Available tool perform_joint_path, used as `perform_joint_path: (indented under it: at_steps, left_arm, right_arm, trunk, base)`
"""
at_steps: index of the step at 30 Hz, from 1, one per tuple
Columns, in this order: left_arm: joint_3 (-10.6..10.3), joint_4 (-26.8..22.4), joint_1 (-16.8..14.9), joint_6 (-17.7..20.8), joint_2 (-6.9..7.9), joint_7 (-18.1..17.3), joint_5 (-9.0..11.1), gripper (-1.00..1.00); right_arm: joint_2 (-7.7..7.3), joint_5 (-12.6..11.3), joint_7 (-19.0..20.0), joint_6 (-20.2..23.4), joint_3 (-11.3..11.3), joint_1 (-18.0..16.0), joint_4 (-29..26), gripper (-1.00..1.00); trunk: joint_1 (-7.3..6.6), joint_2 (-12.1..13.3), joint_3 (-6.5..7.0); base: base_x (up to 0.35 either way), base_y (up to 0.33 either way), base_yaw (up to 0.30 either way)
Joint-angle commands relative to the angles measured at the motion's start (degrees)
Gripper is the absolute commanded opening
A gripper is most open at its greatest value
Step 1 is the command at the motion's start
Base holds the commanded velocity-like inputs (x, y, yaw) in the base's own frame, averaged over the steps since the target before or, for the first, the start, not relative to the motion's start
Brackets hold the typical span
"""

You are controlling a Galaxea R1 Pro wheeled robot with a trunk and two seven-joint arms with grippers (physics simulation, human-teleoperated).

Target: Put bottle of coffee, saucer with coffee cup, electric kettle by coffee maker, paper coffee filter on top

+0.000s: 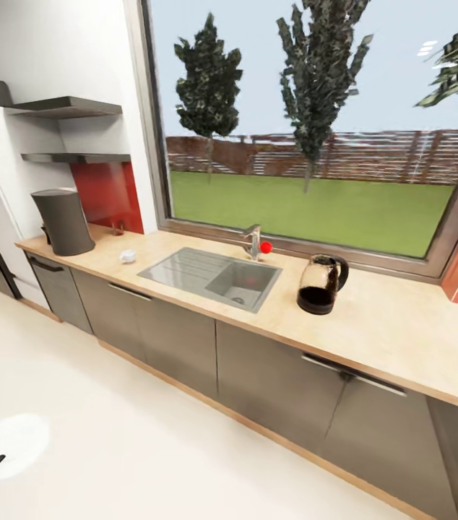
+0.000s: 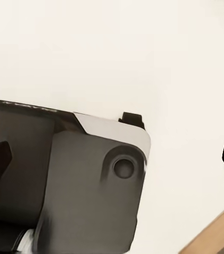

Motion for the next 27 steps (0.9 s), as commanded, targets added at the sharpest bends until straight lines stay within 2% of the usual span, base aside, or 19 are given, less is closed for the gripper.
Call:
perform_joint_path:
  at_steps: [1,18,27]
  left_arm:
    - [0.1,0.04,-0.06,0.38,-0.01,-0.01,0.18,-1.0]
    - [0.26,0.03,-0.06,0.26,-0.59,-0.1,0.58,-1.0]
    - [0.28,0.11,-0.06,0.29,-0.6,-0.1,0.73,-1.0]
  right_arm:
    - [-0.02,-0.49,0.11,0.27,0.51,-0.04,-0.04,1.0]
    - [-0.02,-0.66,0.06,0.2,0.51,-0.04,-0.09,1.0]
    - [0.05,-0.61,0.16,0.35,0.56,-0.05,-0.09,1.0]
  trunk:
    - [0.04,-0.11,-0.12]
    - [0.04,-0.11,-0.14]
    - [0.04,-0.11,-0.62]
  base:
    - [0.163,0.151,0.01]
    - [0.202,0.235,0.005]
    - [0.098,0.299,0.178]
